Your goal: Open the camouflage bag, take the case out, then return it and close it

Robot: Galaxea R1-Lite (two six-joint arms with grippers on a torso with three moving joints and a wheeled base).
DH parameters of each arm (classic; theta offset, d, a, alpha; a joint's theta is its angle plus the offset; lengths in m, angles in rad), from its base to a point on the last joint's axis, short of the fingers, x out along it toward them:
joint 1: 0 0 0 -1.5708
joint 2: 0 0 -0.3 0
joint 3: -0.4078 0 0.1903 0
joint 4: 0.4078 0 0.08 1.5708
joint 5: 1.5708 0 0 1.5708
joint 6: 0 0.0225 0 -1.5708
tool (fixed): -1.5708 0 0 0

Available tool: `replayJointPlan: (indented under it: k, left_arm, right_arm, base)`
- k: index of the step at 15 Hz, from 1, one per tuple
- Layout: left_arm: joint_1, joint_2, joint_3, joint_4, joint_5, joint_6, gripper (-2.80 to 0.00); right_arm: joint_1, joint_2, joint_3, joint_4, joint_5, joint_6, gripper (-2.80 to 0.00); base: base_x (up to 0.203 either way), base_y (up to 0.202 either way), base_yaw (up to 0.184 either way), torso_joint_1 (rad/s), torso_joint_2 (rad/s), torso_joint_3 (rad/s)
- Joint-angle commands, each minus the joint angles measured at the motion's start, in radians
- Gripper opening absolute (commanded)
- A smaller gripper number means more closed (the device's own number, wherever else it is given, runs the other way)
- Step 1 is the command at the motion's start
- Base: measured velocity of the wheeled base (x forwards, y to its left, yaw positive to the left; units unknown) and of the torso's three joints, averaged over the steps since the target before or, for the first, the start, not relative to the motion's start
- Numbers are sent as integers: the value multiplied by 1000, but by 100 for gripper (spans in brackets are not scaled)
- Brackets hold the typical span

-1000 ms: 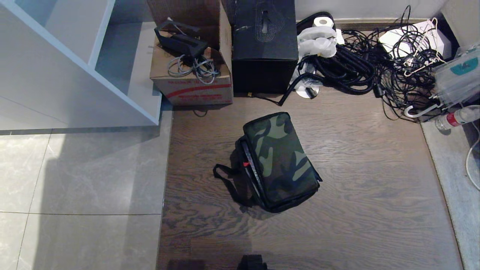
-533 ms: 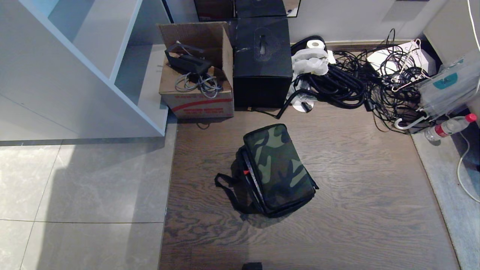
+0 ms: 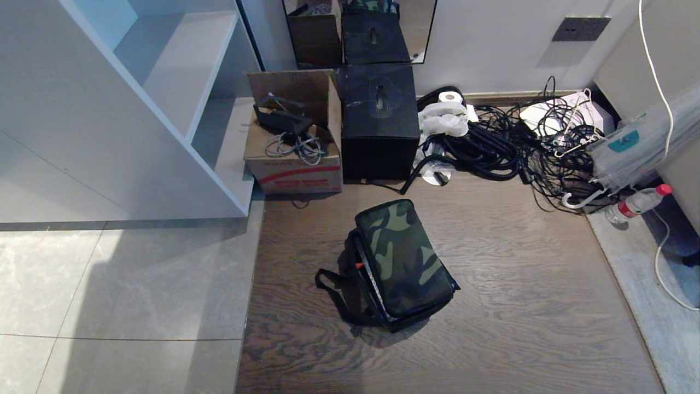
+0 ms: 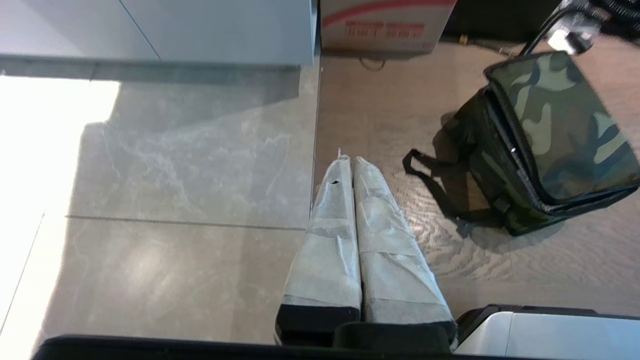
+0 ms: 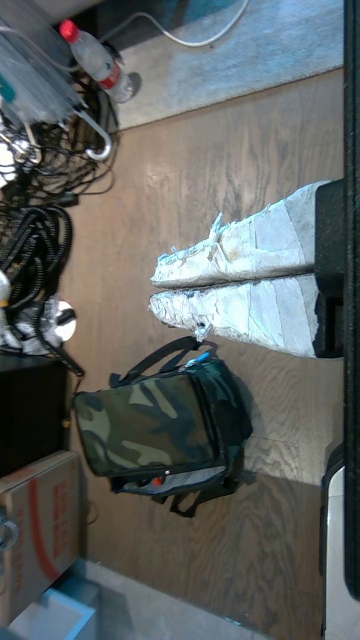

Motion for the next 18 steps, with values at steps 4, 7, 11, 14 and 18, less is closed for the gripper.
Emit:
replayJointPlan:
  k: [4,7,11,14,18]
  left_arm:
    - [0,0,0,-1,0,0,-280]
    - [0,0,0,-1,0,0,-280]
    - [0,0,0,-1,0,-2,-280]
    - [0,0,0,-1,0,-2,-280]
    - [0,0,0,-1,0,-2,-280]
  right_arm:
    - [0,3,40,-1,0,-1,-280]
    - [0,3,40,-1,0,-1,-280]
    - [0,3,40,-1,0,-1,-280]
    - [0,3,40,-1,0,-1,-280]
    - [0,3,40,-1,0,-1,-280]
  base:
    - [0,0,0,0,5,201]
    - [0,0,0,1,3,201]
    - [0,0,0,1,2,199]
    - [0,0,0,2,-1,200]
    - [0,0,0,0,0,207]
